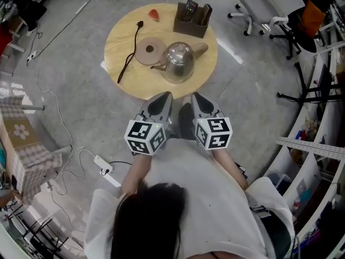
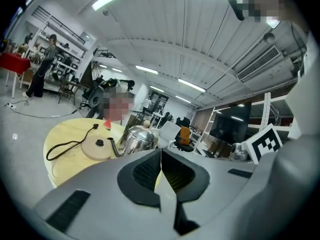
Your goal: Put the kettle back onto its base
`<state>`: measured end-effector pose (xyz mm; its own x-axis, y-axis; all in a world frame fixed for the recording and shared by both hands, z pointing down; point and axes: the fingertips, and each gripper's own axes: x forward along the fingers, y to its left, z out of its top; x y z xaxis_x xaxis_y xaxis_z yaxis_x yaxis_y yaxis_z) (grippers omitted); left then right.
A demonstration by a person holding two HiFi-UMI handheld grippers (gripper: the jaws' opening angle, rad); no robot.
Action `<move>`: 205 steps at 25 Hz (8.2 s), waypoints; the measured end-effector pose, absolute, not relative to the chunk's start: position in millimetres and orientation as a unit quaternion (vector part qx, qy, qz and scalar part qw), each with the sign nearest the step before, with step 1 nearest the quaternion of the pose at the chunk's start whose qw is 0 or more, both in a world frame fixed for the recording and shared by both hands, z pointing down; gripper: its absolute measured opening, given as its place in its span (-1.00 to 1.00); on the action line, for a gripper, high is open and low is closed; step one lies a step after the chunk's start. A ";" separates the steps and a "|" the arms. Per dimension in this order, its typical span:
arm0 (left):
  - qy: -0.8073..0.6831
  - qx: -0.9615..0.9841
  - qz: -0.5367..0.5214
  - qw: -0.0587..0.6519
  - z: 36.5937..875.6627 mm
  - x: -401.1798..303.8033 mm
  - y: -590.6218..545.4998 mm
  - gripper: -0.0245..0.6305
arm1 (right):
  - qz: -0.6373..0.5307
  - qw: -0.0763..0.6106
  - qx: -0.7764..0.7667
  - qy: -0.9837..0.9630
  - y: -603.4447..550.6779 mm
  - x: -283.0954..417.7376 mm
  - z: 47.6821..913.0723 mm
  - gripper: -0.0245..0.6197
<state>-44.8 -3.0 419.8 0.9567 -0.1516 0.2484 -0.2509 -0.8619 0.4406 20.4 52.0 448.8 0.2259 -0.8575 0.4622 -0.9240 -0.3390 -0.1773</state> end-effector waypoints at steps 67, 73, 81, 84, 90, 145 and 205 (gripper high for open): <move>-0.277 0.914 0.088 0.283 454.6 -18.7 -131.9 -0.84 | 0.190 0.135 0.792 -0.565 -26.4 189.3 481.2 -0.20; -0.306 0.899 0.060 0.309 455.5 -29.6 -151.2 -0.84 | 0.181 0.160 0.785 -0.570 -34.8 192.7 491.1 -0.15; -0.336 0.881 0.052 0.330 462.7 -38.8 -166.9 -0.84 | 0.189 0.184 0.779 -0.569 -39.8 199.8 509.4 -0.15; -0.345 0.876 0.054 0.331 464.2 -40.8 -170.4 -0.84 | 0.186 0.183 0.780 -0.569 -45.1 203.5 511.5 -0.15; -0.355 0.872 0.065 0.331 469.6 -37.6 -172.3 -0.84 | 0.165 0.207 0.777 -0.571 -56.2 207.7 514.9 -0.15; -0.456 0.823 0.080 0.328 482.2 -60.2 -166.0 -0.84 | 0.070 0.227 0.711 -0.662 -115.1 212.5 532.5 -0.59; -0.489 0.789 0.086 0.362 507.5 -95.5 -149.5 -0.84 | 0.056 0.129 0.736 -0.662 -189.4 210.9 454.1 -0.65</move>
